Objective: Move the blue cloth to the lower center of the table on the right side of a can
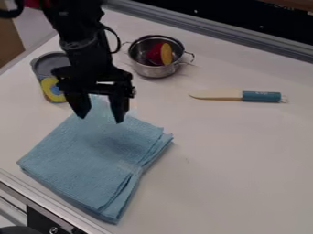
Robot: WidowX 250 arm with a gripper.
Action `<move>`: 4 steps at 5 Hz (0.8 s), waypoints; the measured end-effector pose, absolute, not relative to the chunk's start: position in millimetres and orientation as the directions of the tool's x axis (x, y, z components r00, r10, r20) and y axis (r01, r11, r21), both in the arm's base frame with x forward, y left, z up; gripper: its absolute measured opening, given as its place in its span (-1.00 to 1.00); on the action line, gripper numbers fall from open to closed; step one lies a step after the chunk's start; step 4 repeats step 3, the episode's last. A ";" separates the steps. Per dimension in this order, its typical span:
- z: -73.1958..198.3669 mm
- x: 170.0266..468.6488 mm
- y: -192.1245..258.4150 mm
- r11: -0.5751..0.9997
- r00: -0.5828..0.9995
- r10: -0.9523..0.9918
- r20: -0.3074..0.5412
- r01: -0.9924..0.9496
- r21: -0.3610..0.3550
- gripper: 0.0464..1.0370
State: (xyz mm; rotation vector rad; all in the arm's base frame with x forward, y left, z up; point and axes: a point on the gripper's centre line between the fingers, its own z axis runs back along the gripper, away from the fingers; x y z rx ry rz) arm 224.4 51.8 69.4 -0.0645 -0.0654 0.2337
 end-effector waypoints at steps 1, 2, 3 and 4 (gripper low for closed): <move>71.4 240.3 29.2 0.981 0.975 0.194 0.111 -0.189 -0.054 0.92; 66.5 266.8 6.4 0.981 0.974 0.187 0.132 -0.179 -0.070 0.92; 69.2 290.6 -20.5 0.991 0.971 0.133 0.198 -0.125 -0.053 0.92; 69.2 290.6 -20.5 0.991 0.971 0.133 0.198 -0.125 -0.053 0.92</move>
